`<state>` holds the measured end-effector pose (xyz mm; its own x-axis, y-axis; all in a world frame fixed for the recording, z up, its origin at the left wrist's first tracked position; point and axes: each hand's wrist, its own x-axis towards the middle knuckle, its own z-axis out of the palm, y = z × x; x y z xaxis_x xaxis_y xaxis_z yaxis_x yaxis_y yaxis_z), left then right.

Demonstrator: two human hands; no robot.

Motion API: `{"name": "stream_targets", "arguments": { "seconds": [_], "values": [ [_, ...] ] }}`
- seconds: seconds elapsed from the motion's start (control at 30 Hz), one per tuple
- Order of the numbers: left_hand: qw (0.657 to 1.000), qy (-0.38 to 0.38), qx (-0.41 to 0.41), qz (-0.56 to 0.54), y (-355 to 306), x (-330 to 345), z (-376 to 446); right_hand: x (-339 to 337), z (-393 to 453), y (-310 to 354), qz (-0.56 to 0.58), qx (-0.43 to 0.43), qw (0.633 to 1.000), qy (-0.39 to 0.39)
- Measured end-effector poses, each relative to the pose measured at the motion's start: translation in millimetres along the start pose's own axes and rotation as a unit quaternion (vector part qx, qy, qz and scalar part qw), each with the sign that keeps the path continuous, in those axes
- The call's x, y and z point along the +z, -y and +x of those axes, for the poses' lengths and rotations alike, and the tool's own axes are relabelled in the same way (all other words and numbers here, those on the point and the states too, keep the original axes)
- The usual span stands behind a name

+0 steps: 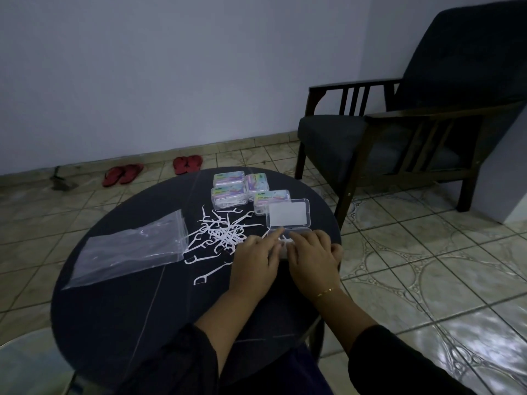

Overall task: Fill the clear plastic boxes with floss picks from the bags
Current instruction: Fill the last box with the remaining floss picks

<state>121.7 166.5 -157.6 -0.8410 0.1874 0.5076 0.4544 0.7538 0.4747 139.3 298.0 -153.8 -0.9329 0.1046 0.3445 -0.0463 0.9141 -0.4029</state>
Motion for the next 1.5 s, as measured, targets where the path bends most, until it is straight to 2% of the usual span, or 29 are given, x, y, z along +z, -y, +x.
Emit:
{"name": "stream_targets", "arguments": {
  "seconds": [0.1, 0.17, 0.27, 0.33, 0.47, 0.67, 0.83, 0.93, 1.1, 1.2, 1.37, 1.43, 1.5],
  "values": [
    [1.000, 0.009, 0.000, -0.014, 1, 1, -1, -3, -2, 1, 0.000, -0.001, 1.000, -0.010],
    [0.999, -0.029, -0.017, -0.017, 0, 1, 0, -3, -2, 1, -0.005, -0.005, 1.000, -0.009],
    [0.991, -0.079, -0.109, 0.005, -3, -3, 2, 0, -4, 2, -0.013, -0.028, 0.999, -0.016],
    [0.985, -0.049, -0.163, 0.040, -4, -4, 3, 2, -5, 2, -0.029, -0.040, 0.998, -0.030],
    [0.978, 0.036, -0.176, 0.103, -7, -4, 4, 3, -4, 1, -0.048, -0.039, 0.998, -0.011],
    [0.977, 0.043, -0.158, 0.135, -6, -5, 3, 0, -4, 1, -0.017, -0.024, 1.000, 0.006],
    [0.984, -0.044, -0.155, 0.079, -3, -5, 2, -3, -4, 1, 0.034, 0.013, 0.999, -0.031],
    [0.991, -0.097, -0.095, 0.021, 2, -2, 2, -6, -4, 1, 0.056, 0.029, 0.998, -0.025],
    [0.979, -0.150, -0.089, -0.108, 1, -5, 6, -7, -4, 1, 0.070, 0.043, 0.996, -0.037],
    [0.990, -0.104, -0.050, -0.083, 0, -6, 15, -6, -3, 0, 0.097, 0.055, 0.991, -0.067],
    [0.996, 0.082, -0.026, -0.023, -11, -3, 29, -2, -2, -2, 0.114, 0.089, 0.985, -0.092],
    [0.996, 0.086, -0.024, 0.005, -11, 0, 24, -1, -1, -2, 0.095, 0.099, 0.987, -0.083],
    [0.998, 0.051, -0.020, 0.022, -10, 0, 13, -1, -1, -1, 0.080, 0.096, 0.990, -0.072]
  ]
}}
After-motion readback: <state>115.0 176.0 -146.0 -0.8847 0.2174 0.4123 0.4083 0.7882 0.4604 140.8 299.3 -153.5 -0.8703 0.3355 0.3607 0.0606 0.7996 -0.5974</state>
